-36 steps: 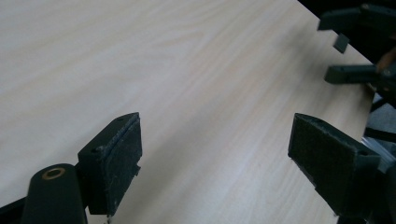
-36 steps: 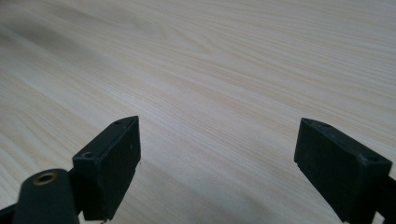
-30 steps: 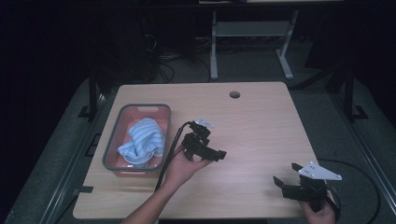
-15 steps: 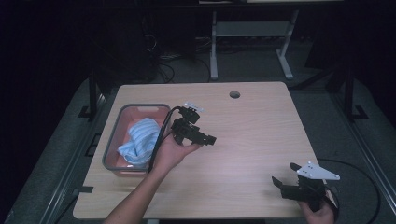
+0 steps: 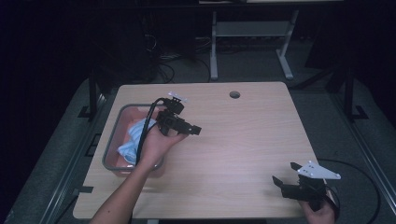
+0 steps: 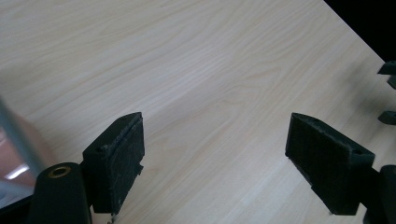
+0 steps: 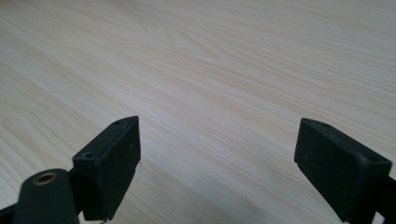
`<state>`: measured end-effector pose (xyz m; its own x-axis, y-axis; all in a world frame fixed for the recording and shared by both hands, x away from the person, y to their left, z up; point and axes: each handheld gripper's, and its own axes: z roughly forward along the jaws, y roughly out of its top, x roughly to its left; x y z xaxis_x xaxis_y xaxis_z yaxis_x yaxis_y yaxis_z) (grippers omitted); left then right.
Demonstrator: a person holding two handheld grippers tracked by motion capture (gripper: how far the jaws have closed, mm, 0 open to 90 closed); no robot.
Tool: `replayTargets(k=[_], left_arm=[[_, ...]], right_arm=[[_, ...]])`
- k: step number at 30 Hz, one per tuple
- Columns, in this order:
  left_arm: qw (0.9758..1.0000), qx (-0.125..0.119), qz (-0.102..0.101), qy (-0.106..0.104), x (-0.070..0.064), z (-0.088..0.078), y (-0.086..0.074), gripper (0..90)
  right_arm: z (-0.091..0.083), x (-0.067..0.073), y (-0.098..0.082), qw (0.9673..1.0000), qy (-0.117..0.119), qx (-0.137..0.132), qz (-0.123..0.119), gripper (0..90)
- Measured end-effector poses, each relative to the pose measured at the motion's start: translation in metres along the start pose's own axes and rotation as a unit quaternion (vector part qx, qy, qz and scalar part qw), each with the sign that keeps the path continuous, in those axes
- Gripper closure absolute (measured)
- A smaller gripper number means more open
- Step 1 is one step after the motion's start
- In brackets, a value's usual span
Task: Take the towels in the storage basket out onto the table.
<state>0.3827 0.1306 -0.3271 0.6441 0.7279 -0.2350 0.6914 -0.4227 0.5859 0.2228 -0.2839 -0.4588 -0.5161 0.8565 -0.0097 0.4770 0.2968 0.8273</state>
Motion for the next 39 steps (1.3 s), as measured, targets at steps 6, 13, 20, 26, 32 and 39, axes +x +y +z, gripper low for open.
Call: replayTargets(k=[6, 13, 20, 26, 32, 39], left_arm=[[0.9997, -0.007, -0.017, 0.015, 0.014, -0.014, -0.007, 19.5], [0.9987, -0.011, -0.038, 0.032, 0.036, -0.031, -0.019, 19.7], [0.997, -0.017, -0.062, 0.042, 0.051, -0.041, -0.031, 19.7], [0.9951, -0.016, -0.08, 0.055, 0.065, -0.047, -0.042, 19.9], [0.9924, -0.01, -0.1, 0.071, 0.081, -0.049, -0.056, 20.5], [0.9877, 0.018, -0.117, 0.102, 0.099, -0.045, -0.075, 24.8]], right_arm=[[0.001, 0.001, 0.0, 1.0, 0.001, 0.003, 0.001, 14.1], [0.002, 0.001, 0.0, 1.0, 0.001, 0.004, 0.001, 14.1], [0.003, 0.002, 0.001, 1.0, 0.004, 0.006, 0.0, 14.1], [0.004, 0.003, 0.001, 1.0, 0.005, 0.007, -0.005, 14.1], [0.005, 0.003, 0.0, 0.9999, 0.005, 0.009, -0.003, 14.1], [0.005, 0.003, 0.001, 0.9999, 0.006, 0.009, -0.003, 14.1]])
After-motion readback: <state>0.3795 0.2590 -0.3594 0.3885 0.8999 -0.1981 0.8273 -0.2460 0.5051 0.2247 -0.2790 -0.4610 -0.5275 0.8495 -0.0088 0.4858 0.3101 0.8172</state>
